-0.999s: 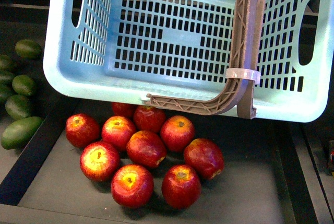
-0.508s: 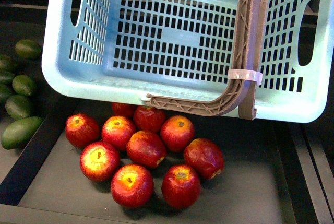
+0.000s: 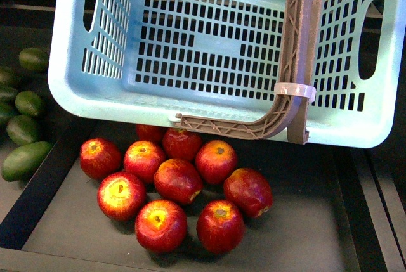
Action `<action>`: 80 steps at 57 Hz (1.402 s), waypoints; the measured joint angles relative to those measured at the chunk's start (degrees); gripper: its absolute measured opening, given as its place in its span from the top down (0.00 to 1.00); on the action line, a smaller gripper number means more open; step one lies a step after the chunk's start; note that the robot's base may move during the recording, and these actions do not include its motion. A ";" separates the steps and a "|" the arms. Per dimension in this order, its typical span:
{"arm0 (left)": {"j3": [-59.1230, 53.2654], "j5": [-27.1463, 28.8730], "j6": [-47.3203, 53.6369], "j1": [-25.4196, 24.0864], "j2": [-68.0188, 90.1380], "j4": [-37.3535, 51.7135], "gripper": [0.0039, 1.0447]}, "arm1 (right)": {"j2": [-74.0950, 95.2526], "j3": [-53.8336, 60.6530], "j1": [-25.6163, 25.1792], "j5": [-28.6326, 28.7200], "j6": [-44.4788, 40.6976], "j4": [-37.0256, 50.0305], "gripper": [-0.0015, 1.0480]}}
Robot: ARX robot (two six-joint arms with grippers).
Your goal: Pick mango and avocado into basket
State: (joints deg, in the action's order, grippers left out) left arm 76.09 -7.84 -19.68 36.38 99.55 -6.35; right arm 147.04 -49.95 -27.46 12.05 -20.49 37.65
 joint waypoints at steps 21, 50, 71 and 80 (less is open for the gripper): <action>-0.02 -0.09 0.02 0.00 0.00 0.00 0.92 | -9.60 1.46 -0.79 1.33 4.96 -0.74 0.39; -0.02 -0.09 0.00 0.00 0.00 0.00 0.92 | -45.53 2.86 10.03 8.13 21.86 -9.66 0.39; -0.02 -0.04 0.02 0.00 0.00 0.00 0.92 | -62.71 3.63 27.21 7.30 28.30 -14.80 0.39; 0.00 -0.09 0.00 0.00 0.00 0.00 0.92 | -62.66 6.88 33.18 4.35 28.24 -14.27 0.39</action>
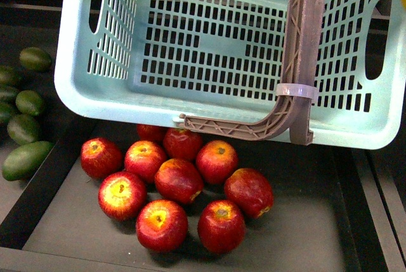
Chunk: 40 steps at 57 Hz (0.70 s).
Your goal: Pick mango and avocado into basket
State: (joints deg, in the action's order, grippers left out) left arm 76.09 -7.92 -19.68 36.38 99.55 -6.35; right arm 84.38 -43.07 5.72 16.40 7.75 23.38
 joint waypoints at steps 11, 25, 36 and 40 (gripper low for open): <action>-0.02 0.04 0.00 0.00 0.00 0.00 0.92 | 2.84 1.92 3.15 -2.62 0.61 4.02 0.29; -0.02 -0.13 0.04 0.00 0.00 -0.07 0.92 | 0.02 3.82 2.10 -3.08 2.03 6.78 0.07; -0.02 0.17 0.00 0.00 0.00 -0.07 0.92 | -13.35 7.43 -3.04 -3.82 1.75 3.41 0.07; -0.02 0.28 0.15 0.00 0.00 -0.07 0.92 | -19.23 8.90 -4.72 -3.93 1.60 1.27 0.07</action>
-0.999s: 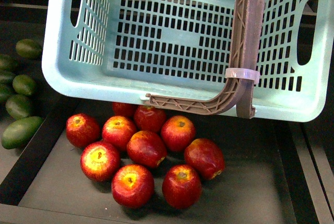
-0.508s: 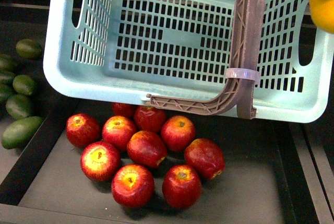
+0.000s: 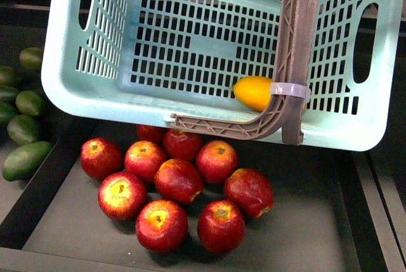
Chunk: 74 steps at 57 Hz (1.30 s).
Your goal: Pick mango and avocado into basket
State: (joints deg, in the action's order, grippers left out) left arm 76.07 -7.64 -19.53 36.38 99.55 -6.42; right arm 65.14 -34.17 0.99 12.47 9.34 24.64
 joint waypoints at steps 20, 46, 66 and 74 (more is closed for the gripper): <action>0.00 -0.35 -0.07 0.00 0.00 -0.02 0.92 | -40.02 17.57 -9.27 -5.46 -1.79 -20.26 0.07; 0.00 -0.26 -0.07 0.00 0.00 -0.02 0.92 | -59.80 29.00 -12.83 -1.29 -7.39 -24.59 0.37; 0.00 -0.26 -0.07 0.00 0.00 0.00 0.92 | -62.62 31.41 -1.29 -12.20 -9.38 -24.96 0.99; 0.00 -0.26 -0.13 0.00 0.00 0.00 0.92 | -64.76 33.66 -1.20 -12.22 -9.33 -24.79 0.98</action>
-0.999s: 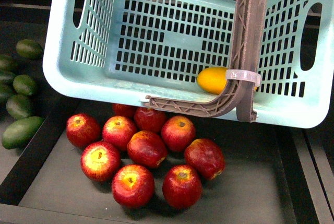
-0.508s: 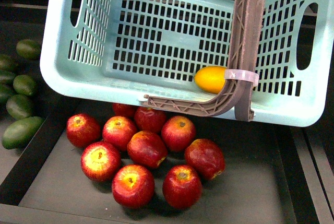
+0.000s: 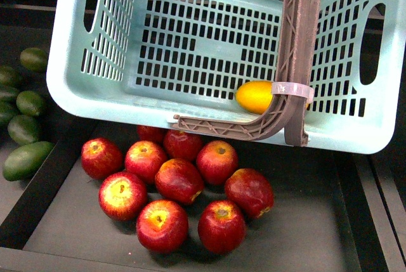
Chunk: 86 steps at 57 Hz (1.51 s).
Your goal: Pick mango and avocado into basket
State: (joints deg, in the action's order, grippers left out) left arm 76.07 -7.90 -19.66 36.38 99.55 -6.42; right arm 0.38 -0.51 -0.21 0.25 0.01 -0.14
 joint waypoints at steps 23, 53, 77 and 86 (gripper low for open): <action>0.00 0.00 0.00 0.00 0.00 0.00 0.92 | -0.13 0.20 0.00 0.00 0.00 -0.02 0.98; 0.00 -0.13 0.13 0.37 0.00 0.00 0.92 | -0.13 0.20 0.09 -0.22 -0.04 -0.02 0.07; 0.02 0.24 0.07 0.26 0.00 -0.02 0.92 | -0.13 0.20 0.11 -0.17 -0.07 -0.04 0.07; 0.04 0.33 0.09 -0.04 0.00 -0.02 0.92 | -0.13 0.20 0.11 -0.17 -0.04 -0.02 0.07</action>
State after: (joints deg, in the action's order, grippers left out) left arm 76.12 -7.57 -19.57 36.34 99.55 -6.44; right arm 0.25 -0.32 -0.10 0.08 -0.03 -0.16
